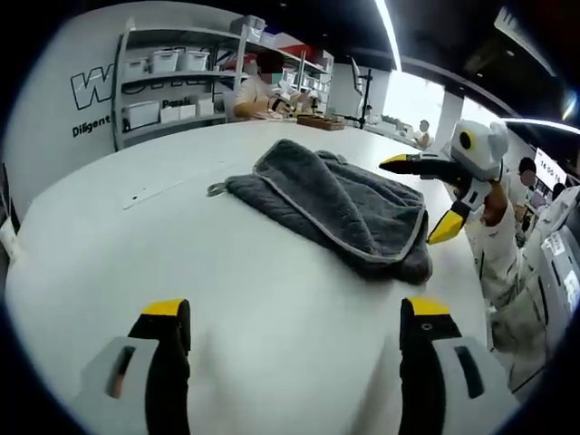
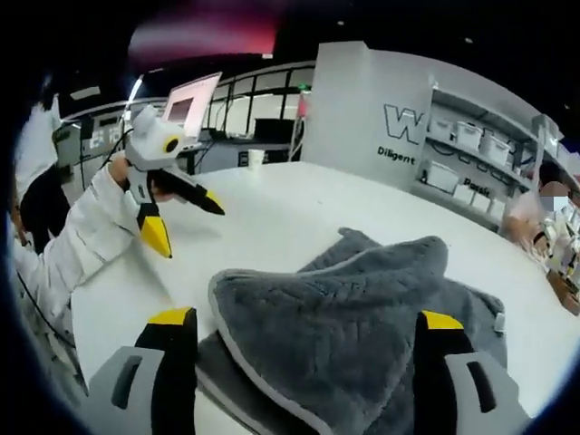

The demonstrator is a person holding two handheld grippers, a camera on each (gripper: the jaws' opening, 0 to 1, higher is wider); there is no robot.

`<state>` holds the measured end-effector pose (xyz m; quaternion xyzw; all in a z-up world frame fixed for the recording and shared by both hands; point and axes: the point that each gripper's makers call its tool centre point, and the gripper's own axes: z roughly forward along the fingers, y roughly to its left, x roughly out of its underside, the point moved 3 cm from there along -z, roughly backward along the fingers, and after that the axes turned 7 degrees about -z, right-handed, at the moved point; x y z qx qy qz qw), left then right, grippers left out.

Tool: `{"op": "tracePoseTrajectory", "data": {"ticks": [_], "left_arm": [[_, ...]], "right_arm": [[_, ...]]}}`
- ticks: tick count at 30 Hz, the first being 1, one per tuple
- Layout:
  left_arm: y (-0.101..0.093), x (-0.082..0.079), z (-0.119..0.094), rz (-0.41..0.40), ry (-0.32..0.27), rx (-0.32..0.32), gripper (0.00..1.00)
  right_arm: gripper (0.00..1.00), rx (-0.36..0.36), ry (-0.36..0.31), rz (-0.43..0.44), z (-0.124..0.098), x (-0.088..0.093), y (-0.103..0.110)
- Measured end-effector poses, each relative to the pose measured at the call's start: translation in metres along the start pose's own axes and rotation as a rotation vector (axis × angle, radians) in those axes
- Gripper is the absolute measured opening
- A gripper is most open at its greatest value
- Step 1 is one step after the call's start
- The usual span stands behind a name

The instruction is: Open the folded towel by lifting each exposed corner and separating the folded layers until the towel lies flat within the target outline without major curled edges

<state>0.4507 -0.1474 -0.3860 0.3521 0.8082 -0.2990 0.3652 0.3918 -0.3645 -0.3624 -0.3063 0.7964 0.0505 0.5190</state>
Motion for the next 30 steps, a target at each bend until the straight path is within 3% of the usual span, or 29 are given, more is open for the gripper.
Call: {"op": "tracePoseTrajectory", "data": {"ticks": [11,17,24,30], "left_arm": [[-0.008,-0.005,-0.003,0.030,-0.015,0.000,0.95],[-0.011,-0.005,-0.001,0.032,-0.011,-0.006,0.94],[-0.035,-0.016,-0.003,0.010,-0.082,0.051,0.92],[-0.053,-0.024,-0.003,-0.005,-0.117,0.024,0.90]], "right_arm": [[0.99,0.046,0.077,-0.001,-0.026,0.033,-0.015],[0.99,0.069,0.081,0.017,-0.039,0.044,-0.023],[0.99,0.090,0.080,0.026,-0.055,0.052,-0.029],[0.99,0.082,0.072,0.037,-0.061,0.057,-0.030]]}}
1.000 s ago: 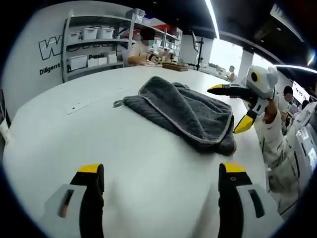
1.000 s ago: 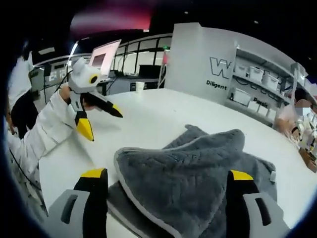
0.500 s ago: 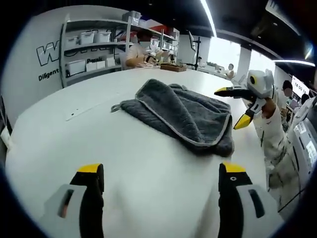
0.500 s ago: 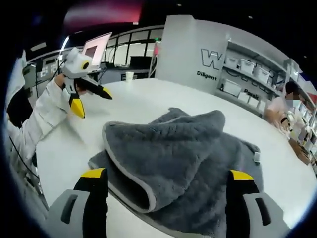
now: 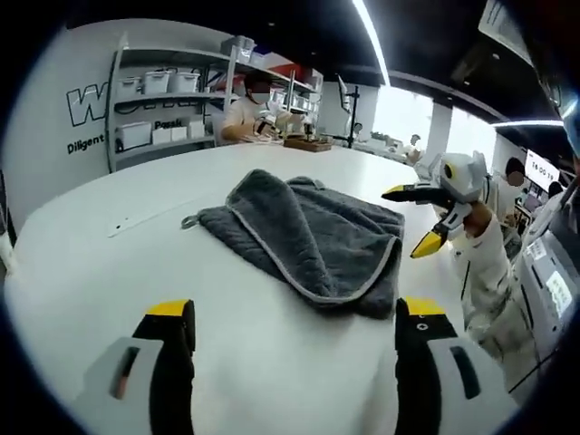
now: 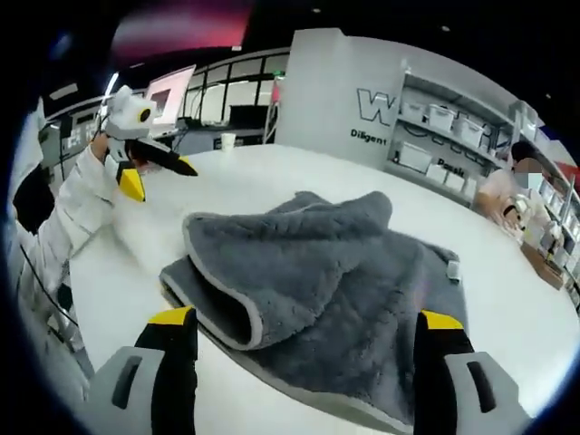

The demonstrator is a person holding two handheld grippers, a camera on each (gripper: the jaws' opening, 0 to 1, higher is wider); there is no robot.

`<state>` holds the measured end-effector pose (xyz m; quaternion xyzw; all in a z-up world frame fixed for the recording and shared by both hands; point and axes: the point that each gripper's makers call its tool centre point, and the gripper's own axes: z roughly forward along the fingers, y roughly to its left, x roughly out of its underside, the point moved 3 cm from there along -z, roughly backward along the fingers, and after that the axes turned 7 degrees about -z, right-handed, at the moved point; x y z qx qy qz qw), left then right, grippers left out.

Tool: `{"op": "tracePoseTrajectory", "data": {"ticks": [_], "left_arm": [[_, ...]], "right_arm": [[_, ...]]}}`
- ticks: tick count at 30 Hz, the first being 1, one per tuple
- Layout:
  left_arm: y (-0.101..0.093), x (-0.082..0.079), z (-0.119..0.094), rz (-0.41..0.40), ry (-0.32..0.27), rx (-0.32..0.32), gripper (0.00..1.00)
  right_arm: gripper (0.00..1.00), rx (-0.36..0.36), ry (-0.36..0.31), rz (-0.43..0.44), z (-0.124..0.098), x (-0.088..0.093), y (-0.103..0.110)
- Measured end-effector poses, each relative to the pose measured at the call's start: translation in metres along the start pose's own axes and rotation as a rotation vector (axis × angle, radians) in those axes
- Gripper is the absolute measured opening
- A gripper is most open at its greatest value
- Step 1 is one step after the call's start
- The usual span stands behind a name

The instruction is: Open the folded towel by lifting each exposed corner and separating the folded layers until the towel lies flat within the target outline without major curled edges

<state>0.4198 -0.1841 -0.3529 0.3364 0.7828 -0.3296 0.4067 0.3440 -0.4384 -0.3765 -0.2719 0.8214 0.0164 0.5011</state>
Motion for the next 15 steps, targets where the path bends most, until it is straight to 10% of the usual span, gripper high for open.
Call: {"op": "tracePoseTrajectory", "data": {"ticks": [15], "left_arm": [[-0.004,0.007,0.019,-0.121,-0.084,-0.097,0.83]], "right_arm": [[0.96,-0.007,-0.041,0.009,-0.011,0.000,0.000]]}}
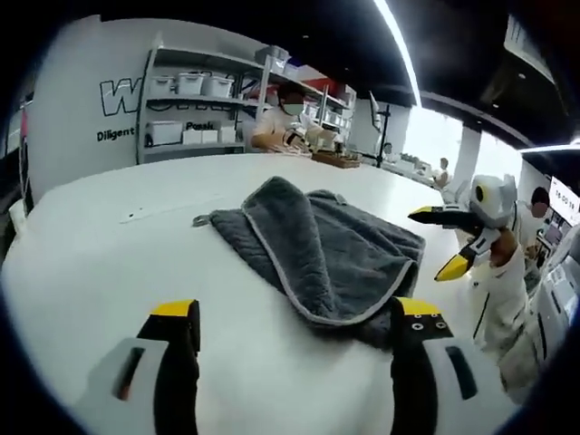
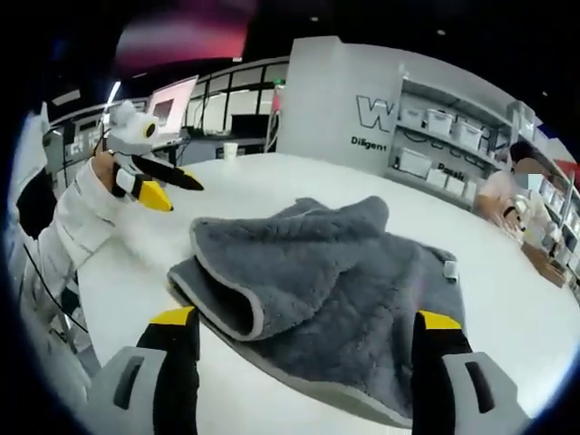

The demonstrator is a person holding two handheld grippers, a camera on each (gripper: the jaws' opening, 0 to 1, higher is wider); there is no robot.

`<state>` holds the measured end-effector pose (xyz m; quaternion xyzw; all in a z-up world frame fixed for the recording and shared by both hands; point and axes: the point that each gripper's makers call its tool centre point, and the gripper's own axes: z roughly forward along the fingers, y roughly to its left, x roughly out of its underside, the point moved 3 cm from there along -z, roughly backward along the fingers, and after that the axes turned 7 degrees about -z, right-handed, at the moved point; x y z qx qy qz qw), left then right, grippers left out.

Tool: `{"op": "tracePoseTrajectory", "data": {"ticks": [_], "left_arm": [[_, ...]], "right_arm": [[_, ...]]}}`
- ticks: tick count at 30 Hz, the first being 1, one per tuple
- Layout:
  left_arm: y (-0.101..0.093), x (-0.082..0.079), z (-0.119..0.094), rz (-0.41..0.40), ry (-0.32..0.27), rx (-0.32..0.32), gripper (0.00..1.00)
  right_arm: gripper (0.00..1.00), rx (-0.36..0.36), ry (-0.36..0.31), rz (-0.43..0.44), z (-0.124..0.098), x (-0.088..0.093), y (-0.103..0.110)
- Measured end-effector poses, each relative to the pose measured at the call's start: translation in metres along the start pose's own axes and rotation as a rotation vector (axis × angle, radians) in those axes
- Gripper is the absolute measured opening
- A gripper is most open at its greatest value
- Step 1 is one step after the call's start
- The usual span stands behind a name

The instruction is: Open the folded towel by lifting each exposed corner and separating the folded layers until the towel lies flat within the target outline without major curled edges

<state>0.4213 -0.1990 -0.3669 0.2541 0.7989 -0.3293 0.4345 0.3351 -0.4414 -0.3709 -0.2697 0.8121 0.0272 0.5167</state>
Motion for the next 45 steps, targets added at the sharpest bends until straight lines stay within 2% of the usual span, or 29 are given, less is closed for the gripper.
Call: {"op": "tracePoseTrajectory", "data": {"ticks": [4,13,17,21,26,33,35,36,42,43,45], "left_arm": [[-0.006,0.006,0.006,-0.082,-0.019,0.055,0.71],[-0.016,0.017,0.023,-0.129,-0.005,0.108,0.51],[-0.015,0.021,0.028,-0.142,-0.008,0.102,0.44],[-0.012,0.025,0.032,-0.194,-0.009,0.110,0.39],[-0.015,0.026,0.035,-0.234,-0.015,0.137,0.22],[-0.014,0.020,0.035,-0.290,-0.046,0.121,0.03],[-0.014,0.020,0.036,-0.320,-0.053,0.127,0.03],[-0.014,0.020,0.037,-0.387,-0.053,0.120,0.02],[-0.021,0.014,0.035,-0.351,-0.083,0.163,0.02],[-0.025,0.010,0.033,-0.373,-0.105,0.192,0.02],[-0.026,0.007,0.030,-0.391,-0.122,0.205,0.02]], "right_arm": [[0.96,-0.004,0.001,0.005,0.001,0.003,0.002],[0.95,-0.007,0.000,0.014,0.000,0.007,0.003],[0.95,-0.011,0.003,0.013,0.000,0.009,0.004],[0.95,-0.008,0.008,0.014,0.000,0.012,0.003],[0.94,-0.017,0.021,0.010,0.002,0.016,0.005],[0.94,-0.008,0.023,0.020,-0.007,0.018,-0.001],[0.94,-0.002,0.021,0.023,-0.009,0.018,-0.003],[0.94,-0.002,0.021,0.024,-0.009,0.019,-0.004],[0.94,-0.010,0.026,0.017,-0.009,0.020,-0.002],[0.94,-0.010,0.027,0.017,-0.009,0.021,-0.002],[0.94,-0.010,0.028,0.016,-0.009,0.021,-0.002]]}}
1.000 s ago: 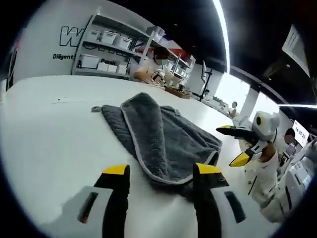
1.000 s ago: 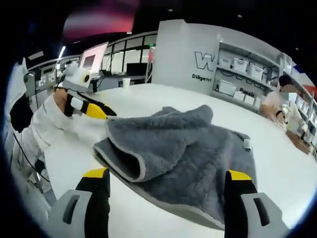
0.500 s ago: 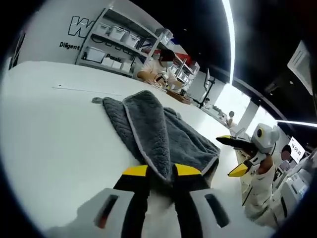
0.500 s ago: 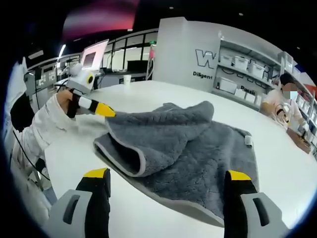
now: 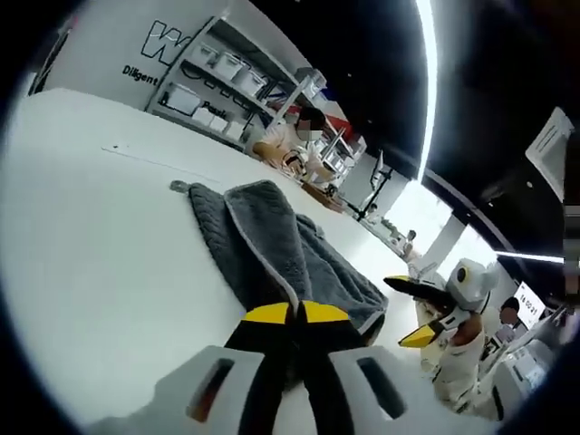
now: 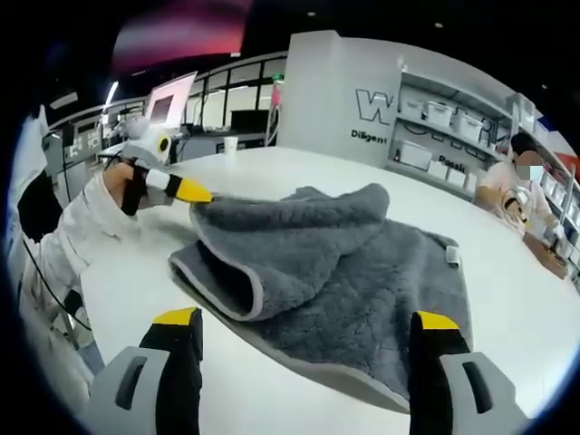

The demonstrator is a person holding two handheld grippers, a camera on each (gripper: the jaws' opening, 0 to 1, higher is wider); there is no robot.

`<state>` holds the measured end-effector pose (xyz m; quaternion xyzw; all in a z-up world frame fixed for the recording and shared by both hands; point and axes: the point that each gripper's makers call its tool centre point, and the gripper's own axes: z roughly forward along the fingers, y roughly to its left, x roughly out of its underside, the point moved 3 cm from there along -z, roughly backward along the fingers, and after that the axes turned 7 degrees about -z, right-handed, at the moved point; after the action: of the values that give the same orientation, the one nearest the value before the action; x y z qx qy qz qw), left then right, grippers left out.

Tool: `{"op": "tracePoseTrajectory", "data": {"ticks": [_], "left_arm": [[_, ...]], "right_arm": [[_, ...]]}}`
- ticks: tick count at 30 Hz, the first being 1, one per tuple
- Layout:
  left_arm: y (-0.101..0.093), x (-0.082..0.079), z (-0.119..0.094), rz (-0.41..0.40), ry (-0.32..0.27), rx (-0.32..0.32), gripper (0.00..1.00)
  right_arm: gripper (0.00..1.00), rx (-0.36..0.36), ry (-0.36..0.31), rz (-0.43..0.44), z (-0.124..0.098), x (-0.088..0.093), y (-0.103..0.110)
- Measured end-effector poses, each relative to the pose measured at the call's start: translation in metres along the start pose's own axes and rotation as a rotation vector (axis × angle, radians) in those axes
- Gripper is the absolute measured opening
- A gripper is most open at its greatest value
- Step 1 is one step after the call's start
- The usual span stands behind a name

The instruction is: Open the folded towel by lifting each exposed corner and separating the folded layers until the towel lies flat within the target outline without major curled edges

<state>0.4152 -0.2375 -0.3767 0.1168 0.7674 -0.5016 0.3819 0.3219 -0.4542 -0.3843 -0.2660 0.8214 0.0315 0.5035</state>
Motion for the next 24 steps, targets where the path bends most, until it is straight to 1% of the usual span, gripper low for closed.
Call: {"op": "tracePoseTrajectory", "data": {"ticks": [4,8,11,12,17,24], "left_arm": [[0.000,-0.009,-0.006,0.045,-0.029,-0.026,0.02],[0.000,-0.019,-0.012,0.034,-0.070,-0.021,0.02],[-0.001,-0.024,-0.017,0.050,-0.086,-0.025,0.02],[-0.001,-0.029,-0.020,0.056,-0.094,-0.028,0.02],[0.003,-0.042,-0.030,0.075,-0.124,-0.043,0.02],[0.004,-0.051,-0.042,0.094,-0.154,-0.058,0.02]], "right_arm": [[0.93,-0.001,-0.001,0.000,-0.002,-0.001,0.001],[0.93,-0.005,0.005,0.000,-0.002,0.000,0.003],[0.93,-0.005,0.007,-0.001,-0.002,0.000,0.003],[0.93,-0.004,0.008,-0.002,-0.002,0.000,0.003],[0.92,-0.005,0.014,-0.008,-0.001,-0.002,0.003],[0.92,-0.003,0.018,-0.013,0.000,-0.004,0.003]]}}
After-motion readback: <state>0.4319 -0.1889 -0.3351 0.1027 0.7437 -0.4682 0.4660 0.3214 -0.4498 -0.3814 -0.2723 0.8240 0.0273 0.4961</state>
